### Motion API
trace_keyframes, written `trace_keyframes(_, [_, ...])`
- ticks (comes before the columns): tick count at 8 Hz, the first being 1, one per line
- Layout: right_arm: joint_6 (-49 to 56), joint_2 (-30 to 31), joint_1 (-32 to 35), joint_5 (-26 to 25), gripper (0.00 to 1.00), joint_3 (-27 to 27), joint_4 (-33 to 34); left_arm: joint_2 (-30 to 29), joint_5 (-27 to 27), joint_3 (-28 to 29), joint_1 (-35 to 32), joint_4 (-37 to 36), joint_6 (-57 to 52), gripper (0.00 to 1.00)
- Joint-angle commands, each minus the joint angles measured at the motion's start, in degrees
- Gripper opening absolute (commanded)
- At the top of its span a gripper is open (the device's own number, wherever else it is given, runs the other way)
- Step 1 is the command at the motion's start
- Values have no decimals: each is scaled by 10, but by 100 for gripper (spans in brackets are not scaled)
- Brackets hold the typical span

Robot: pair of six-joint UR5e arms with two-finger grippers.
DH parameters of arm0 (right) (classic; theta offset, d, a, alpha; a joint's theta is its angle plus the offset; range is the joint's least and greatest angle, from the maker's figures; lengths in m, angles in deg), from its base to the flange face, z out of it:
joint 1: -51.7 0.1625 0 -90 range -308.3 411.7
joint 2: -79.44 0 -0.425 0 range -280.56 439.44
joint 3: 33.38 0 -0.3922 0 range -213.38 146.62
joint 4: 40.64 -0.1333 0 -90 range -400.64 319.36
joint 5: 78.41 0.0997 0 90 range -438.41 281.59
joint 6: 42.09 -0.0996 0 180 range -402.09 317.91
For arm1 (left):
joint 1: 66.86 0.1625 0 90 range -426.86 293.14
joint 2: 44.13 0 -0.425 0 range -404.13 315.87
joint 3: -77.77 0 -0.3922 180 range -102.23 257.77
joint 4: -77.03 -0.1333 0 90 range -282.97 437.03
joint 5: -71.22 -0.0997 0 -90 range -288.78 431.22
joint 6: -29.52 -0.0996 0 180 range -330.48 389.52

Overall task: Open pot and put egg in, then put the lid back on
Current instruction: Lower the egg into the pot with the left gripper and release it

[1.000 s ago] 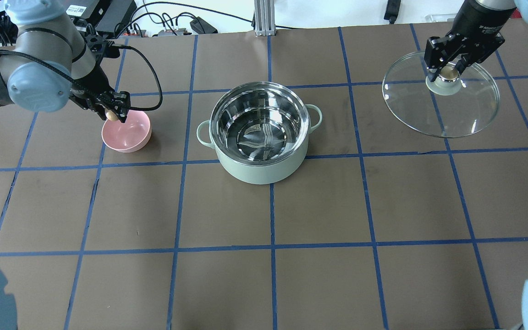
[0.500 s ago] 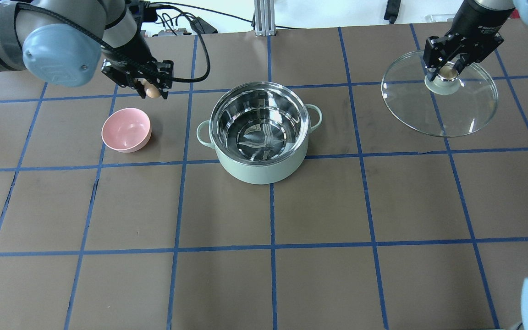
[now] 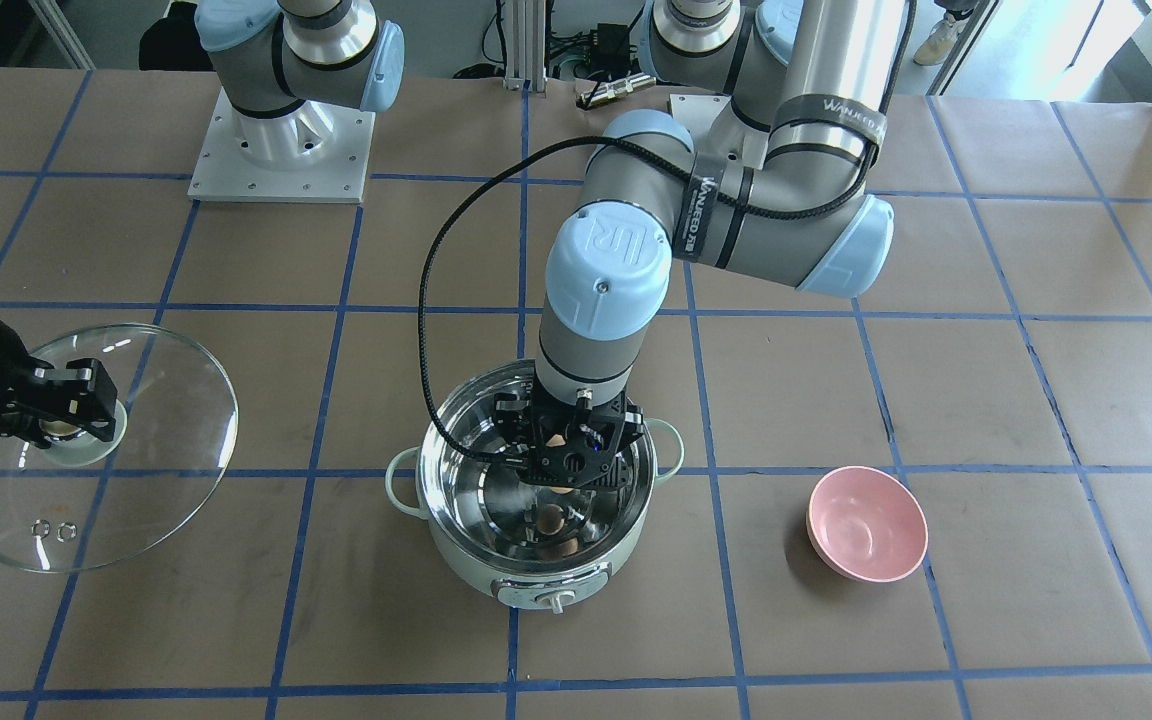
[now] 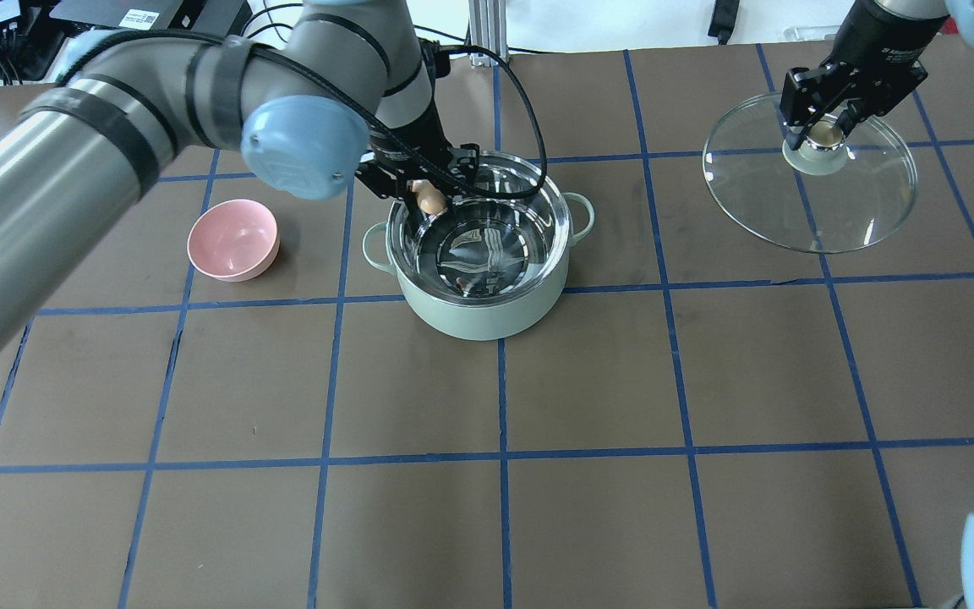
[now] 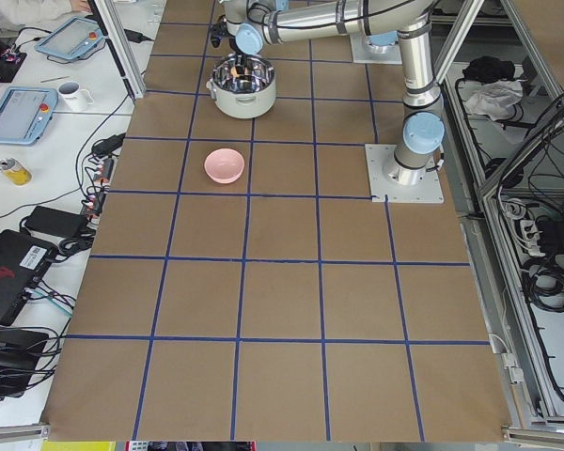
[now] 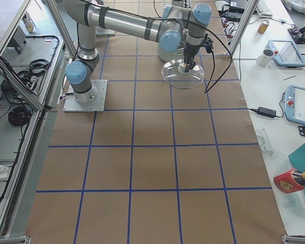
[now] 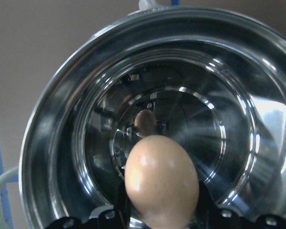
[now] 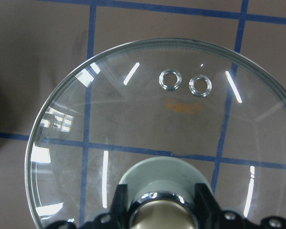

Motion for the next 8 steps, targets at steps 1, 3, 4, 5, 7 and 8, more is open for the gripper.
trace_keyframes(1, [1,0,0,-1,0,-5,22,-34,-2,0,-6,-30,-17,0])
trace_keyframes(3, [0,0,0,0,0,-10,23,-51,-1,-4,-8,-30,-13,0])
trace_keyframes(4, [0,0,0,0,0,-13,27,-53,1,-5,-11,-30,-12,12])
trace_keyframes(5, [2,0,0,-3,0,-13,28,-56,0,-5,-13,-30,-8,21])
trace_keyframes(7, [-1,0,0,0,0,-17,28,-56,2,-5,-13,-30,-8,54])
trace_keyframes(8, [1,0,0,0,0,-17,29,-56,2,-5,-13,-31,-8,66])
